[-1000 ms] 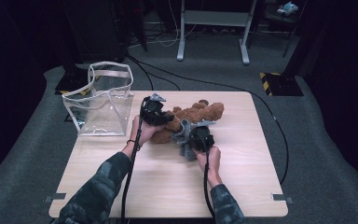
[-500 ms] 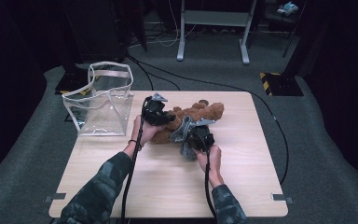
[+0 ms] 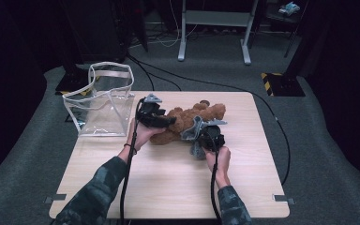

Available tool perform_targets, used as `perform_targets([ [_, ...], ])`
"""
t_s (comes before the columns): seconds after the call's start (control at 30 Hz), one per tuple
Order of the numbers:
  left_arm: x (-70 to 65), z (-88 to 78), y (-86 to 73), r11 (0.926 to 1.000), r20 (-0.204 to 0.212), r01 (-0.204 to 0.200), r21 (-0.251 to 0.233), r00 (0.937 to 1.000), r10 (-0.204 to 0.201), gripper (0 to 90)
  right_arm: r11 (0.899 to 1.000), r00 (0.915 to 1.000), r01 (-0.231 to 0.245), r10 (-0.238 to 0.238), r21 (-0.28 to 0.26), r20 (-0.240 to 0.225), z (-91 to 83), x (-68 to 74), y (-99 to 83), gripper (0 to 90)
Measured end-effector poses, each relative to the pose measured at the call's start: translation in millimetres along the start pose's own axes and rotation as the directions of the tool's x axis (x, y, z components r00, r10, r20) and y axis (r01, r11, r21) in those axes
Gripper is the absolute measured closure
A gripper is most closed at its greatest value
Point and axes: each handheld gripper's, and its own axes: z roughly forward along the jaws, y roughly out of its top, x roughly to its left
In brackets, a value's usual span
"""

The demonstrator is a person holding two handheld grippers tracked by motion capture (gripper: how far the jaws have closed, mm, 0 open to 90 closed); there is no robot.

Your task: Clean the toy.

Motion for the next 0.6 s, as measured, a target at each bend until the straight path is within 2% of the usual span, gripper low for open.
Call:
perform_targets([
  [0.03,2.8,-5.1,-3.6,0.9998,0.005,0.008,-0.019,1.0,-0.008,28.9,1.0,1.0,-0.005,0.005,-0.002,0.007,-2.9,-2.0,-1.1,76.7],
  [0.1,10.5,-19.2,-15.9,0.9992,-0.038,0.01,-0.039,0.9992,-0.012,26.2,1.0,0.9999,-0.01,0.01,-0.026,0.01,-14.3,-9.3,-5.0,76.7],
  [0.13,10.5,-19.2,-15.9,0.9992,-0.038,0.01,-0.039,0.9992,-0.012,26.2,1.0,0.9999,-0.01,0.01,-0.026,0.01,-14.3,-9.3,-5.0,76.7],
  [0.17,13.1,-22.5,-20.6,0.9994,-0.049,0.011,-0.032,0.9987,-0.013,26.3,0.999,0.9999,-0.003,0.004,-0.038,0.01,-23.1,-10.1,-8.8,76.7],
  [0.27,19.0,-24.5,-36.8,0.9999,-0.068,0.008,0.007,0.9977,-0.007,26.6,0.999,0.9999,0.01,-0.01,-0.041,-0.001,-29.7,-7.5,-12.6,76.7],
  [0.3,19.7,-21.7,-48.0,0.9995,-0.085,0.0,0.033,0.9964,0.003,27.3,0.999,0.9995,0.028,-0.029,-0.044,-0.013,-34.6,-0.6,-15.0,76.7],
  [0.37,19.5,-20.2,-52.8,0.9989,-0.093,-0.005,0.047,0.9956,0.01,28.8,0.998,0.9991,0.035,-0.036,-0.055,-0.024,-35.9,4.0,-15.5,76.7],
  [0.43,20.0,-16.4,-60.0,0.9971,-0.101,-0.013,0.075,0.9946,0.02,37.2,0.996,0.9969,0.06,-0.063,-0.058,-0.046,-37.6,15.2,-14.5,76.7],
  [0.5,19.6,-12.8,-64.7,0.9959,-0.14,-0.03,0.085,0.9892,0.042,47.8,0.994,0.9933,0.088,-0.092,-0.063,-0.07,-37.5,29.2,-11.6,76.7],
  [0.53,21.8,-10.1,-67.2,0.995,-0.141,-0.028,0.096,0.9891,0.042,58.3,0.989,0.9871,0.128,-0.134,-0.069,-0.088,-36.1,44.3,-7.2,76.7],
  [0.57,21.8,-10.1,-67.2,0.995,-0.141,-0.028,0.096,0.9891,0.042,63.7,0.989,0.9871,0.128,-0.134,-0.069,-0.088,-36.1,44.3,-7.2,76.7],
  [0.6,23.1,-7.7,-67.9,0.9962,-0.139,-0.026,0.083,0.9896,0.037,66.8,0.984,0.9795,0.162,-0.169,-0.073,-0.109,-33.4,58.3,-1.5,76.7],
])
